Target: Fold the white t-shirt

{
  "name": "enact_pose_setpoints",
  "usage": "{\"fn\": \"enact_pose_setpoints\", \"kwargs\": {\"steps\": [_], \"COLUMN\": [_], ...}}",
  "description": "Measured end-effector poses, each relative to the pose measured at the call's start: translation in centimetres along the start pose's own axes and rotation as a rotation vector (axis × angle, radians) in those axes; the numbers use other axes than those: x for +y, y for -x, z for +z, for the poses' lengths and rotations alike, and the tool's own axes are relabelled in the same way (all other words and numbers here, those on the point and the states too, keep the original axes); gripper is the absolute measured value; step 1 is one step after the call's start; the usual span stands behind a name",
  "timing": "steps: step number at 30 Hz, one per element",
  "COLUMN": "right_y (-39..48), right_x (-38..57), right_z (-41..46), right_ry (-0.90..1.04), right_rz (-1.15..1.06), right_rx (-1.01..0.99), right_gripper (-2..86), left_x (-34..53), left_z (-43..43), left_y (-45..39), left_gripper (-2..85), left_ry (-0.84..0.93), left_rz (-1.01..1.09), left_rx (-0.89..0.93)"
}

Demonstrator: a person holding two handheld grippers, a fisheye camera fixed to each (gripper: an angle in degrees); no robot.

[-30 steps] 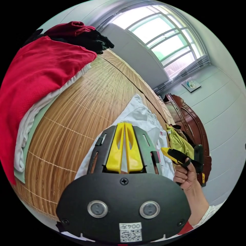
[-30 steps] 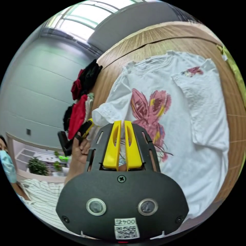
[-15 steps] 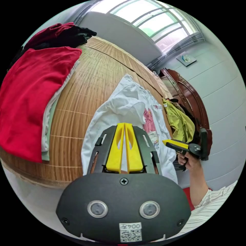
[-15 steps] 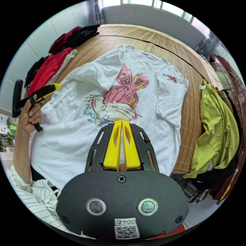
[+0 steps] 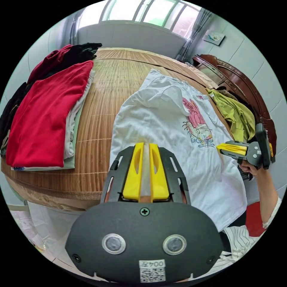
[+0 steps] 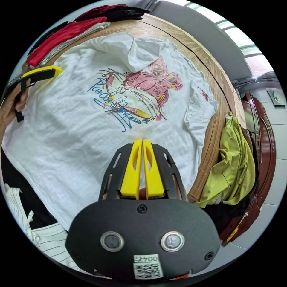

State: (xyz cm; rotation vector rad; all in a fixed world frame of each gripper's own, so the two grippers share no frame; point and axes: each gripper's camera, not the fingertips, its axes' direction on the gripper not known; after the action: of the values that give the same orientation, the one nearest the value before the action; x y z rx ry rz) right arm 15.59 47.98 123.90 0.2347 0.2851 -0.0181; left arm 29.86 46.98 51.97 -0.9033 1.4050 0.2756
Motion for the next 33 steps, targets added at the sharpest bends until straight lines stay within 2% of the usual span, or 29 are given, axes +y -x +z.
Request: {"fn": "enact_pose_setpoints", "kwargs": {"steps": [8, 10, 12, 14, 15, 17, 19, 22, 24, 28, 33], "right_y": [-1.3, -3.8, -7.8, -14.7, -16.4, -22.9, -26.5, -29.0, -29.7, -31.6, -31.7], "right_x": [0.2, -0.4, -1.5, -4.6, -5.6, -10.6, -14.7, -21.8, -25.3, -29.9, -32.2], "right_z": [1.2, 0.1, -2.1, -3.9, -4.0, -2.4, -0.2, 3.2, 5.5, 10.9, 15.0], "right_ry": [-0.055, -0.088, -0.179, -0.289, -0.309, -0.358, -0.357, -0.287, -0.235, -0.176, -0.131], "right_rz": [-0.036, -0.001, 0.079, 0.202, 0.228, 0.336, 0.412, 0.417, 0.398, 0.392, 0.338], "right_rx": [0.000, -0.008, -0.114, -0.398, -0.473, -0.789, -0.901, -0.866, -0.851, -0.945, -0.971], "right_gripper": [-0.4, 0.2, 2.1, 6.1, 6.9, 9.8, 10.8, 11.5, 11.7, 11.7, 11.2], "left_x": [-0.1, -0.6, -2.3, -4.4, -5.9, -8.0, -9.8, -11.6, -11.2, -11.9, -13.1], "left_z": [-1.0, -2.9, -4.8, -4.6, -3.8, -2.3, -1.1, 0.5, 2.3, 3.1, 4.4], "left_y": [0.0, 0.3, 0.7, 1.0, 1.2, 1.5, 2.0, 2.4, 2.3, 3.0, 7.3], "left_gripper": [0.5, 0.4, 0.3, 0.2, 0.2, 0.2, 0.2, 0.2, 0.2, 0.2, 0.2], "left_ry": [-0.001, -0.075, -0.172, -0.174, -0.160, -0.155, -0.153, -0.142, -0.117, -0.084, -0.051], "left_rz": [0.025, 0.028, 0.042, 0.076, 0.096, 0.121, 0.109, 0.127, 0.157, 0.168, 0.065], "left_rx": [-0.007, 0.045, 0.101, 0.099, 0.099, 0.088, 0.088, 0.140, 0.078, 0.100, 0.270]}}
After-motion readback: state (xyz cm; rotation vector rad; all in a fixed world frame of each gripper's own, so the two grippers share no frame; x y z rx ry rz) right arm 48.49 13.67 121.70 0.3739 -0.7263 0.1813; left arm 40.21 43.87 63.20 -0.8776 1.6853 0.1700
